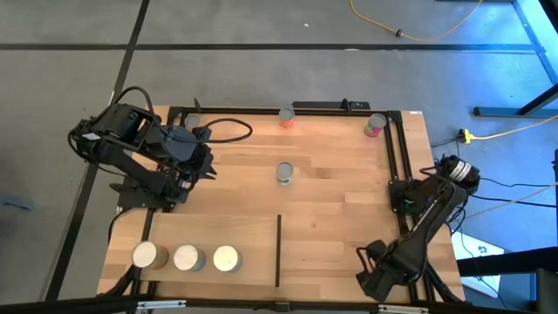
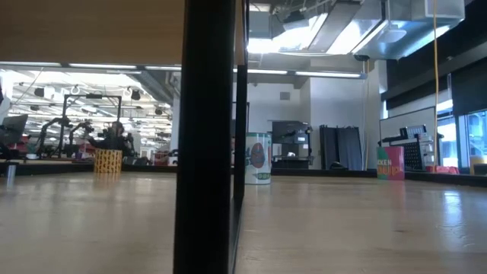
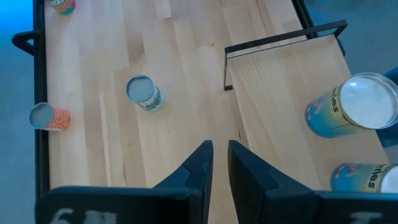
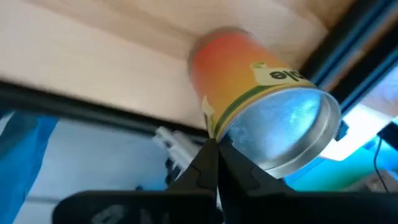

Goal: Pick and place cans onto a shelf
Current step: Put the canned pineapple on the shelf

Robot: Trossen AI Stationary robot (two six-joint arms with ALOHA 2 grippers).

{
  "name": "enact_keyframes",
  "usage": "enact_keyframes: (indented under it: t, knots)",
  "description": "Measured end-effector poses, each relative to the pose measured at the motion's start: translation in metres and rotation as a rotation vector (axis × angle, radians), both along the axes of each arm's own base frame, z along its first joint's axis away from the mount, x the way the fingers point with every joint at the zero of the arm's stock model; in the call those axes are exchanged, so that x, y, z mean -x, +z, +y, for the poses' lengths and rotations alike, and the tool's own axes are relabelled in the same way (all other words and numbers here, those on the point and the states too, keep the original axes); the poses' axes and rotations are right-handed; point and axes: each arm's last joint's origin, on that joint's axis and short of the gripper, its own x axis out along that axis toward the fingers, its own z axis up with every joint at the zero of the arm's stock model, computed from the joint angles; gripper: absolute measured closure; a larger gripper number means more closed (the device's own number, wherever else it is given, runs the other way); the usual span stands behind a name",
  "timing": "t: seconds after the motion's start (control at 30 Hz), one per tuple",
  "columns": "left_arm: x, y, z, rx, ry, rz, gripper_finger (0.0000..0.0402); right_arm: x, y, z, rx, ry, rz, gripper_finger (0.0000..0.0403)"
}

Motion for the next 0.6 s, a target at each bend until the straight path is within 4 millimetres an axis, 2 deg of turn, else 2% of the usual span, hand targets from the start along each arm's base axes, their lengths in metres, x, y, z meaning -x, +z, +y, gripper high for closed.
enact_keyframes:
  t: [0.27,0.6]
  knots:
    - [0.0,0.0,0.0,0.0,-0.001,0.0,0.036,-0.035,0.029,-0.024,-0.024,0.093,-0.088,0.0402]
    - [0.001,0.0,0.0,0.014,0.018,0.008,0.036,-0.071,0.089,-0.07,-0.003,0.228,-0.22,0.0403]
